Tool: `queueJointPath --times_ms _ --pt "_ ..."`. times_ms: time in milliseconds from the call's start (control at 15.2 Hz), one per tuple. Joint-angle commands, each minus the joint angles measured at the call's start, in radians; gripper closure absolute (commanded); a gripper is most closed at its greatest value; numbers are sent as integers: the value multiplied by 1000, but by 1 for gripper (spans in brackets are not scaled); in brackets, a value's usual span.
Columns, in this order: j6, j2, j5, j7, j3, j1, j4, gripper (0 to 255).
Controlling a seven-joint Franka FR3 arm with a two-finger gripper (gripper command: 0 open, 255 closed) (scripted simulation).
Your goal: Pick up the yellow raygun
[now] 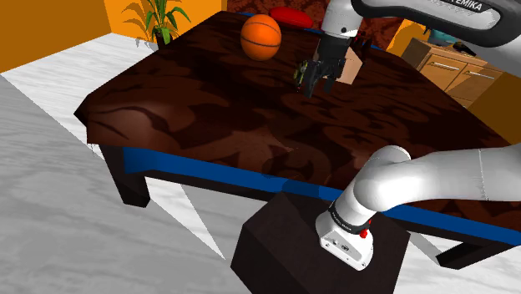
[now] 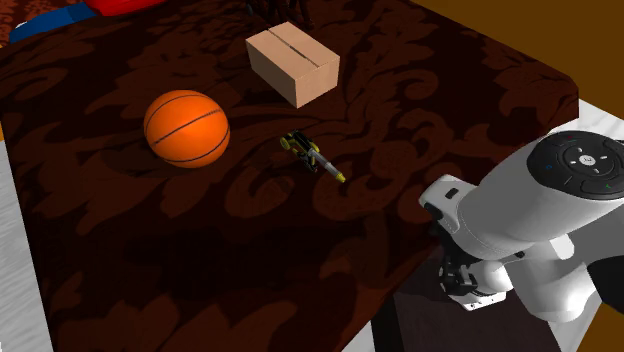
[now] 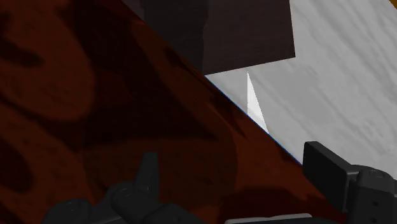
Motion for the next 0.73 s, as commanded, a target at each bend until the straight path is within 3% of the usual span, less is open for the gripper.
queueJointPath --times_ms 0,660 --pt "0 0 0 0 0 0 0 0" --pt "264 219 -115 37 -66 -98 49 0"
